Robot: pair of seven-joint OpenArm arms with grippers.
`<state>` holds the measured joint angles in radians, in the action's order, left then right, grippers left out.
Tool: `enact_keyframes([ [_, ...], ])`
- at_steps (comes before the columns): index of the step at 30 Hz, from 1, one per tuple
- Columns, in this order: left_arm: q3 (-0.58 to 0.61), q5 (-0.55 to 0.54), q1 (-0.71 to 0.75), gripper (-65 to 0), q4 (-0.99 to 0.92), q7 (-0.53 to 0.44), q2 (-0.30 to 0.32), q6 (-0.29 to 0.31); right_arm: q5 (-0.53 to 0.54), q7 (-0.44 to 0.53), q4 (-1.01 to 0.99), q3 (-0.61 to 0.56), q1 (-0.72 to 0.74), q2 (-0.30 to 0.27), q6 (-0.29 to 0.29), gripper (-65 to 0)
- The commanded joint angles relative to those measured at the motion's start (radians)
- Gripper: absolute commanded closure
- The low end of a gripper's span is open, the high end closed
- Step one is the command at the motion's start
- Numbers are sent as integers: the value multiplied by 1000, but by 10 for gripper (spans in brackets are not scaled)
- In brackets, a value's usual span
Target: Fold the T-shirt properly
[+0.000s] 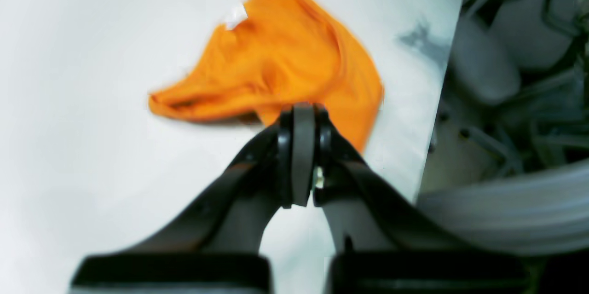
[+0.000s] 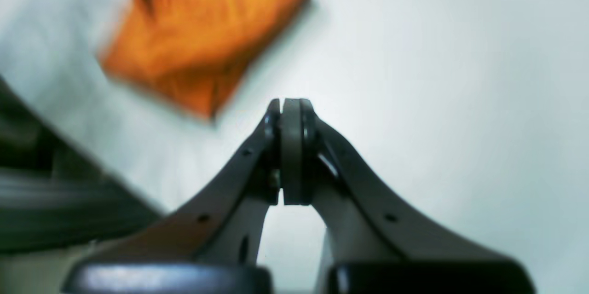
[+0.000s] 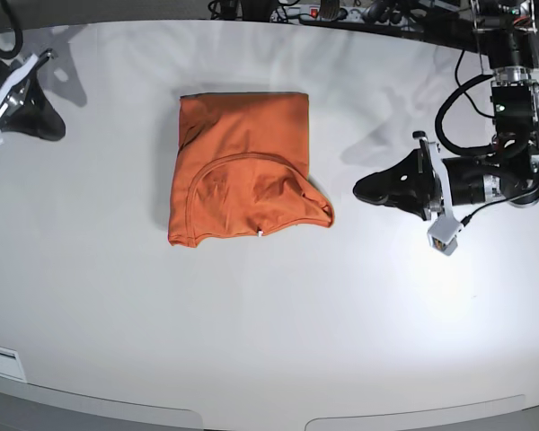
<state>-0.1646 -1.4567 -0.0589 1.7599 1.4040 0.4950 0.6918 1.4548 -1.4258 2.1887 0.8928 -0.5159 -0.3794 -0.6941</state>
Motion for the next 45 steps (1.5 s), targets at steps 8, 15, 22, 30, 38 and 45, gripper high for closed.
enact_keyframes([
  [8,-96,-27,237,0,333,-8,158,6,29,30,15,167,-194,-14,-4,0],
  [15,-314,-27,571,0,539,-8,206,-19,29,30,15,214,-426,-4,-4,0],
  [22,-417,-27,961,0,596,-8,203,-27,29,30,15,209,-616,73,-4,0],
  [30,-417,-27,1329,0,591,-8,121,6,29,30,-35,56,-792,101,-4,0],
  [38,-253,177,1329,0,361,-82,18,6,-159,119,-315,-289,-737,82,-4,0],
  [45,-19,482,1081,0,6,-282,17,-34,-470,356,-654,-534,-525,28,-4,0],
])
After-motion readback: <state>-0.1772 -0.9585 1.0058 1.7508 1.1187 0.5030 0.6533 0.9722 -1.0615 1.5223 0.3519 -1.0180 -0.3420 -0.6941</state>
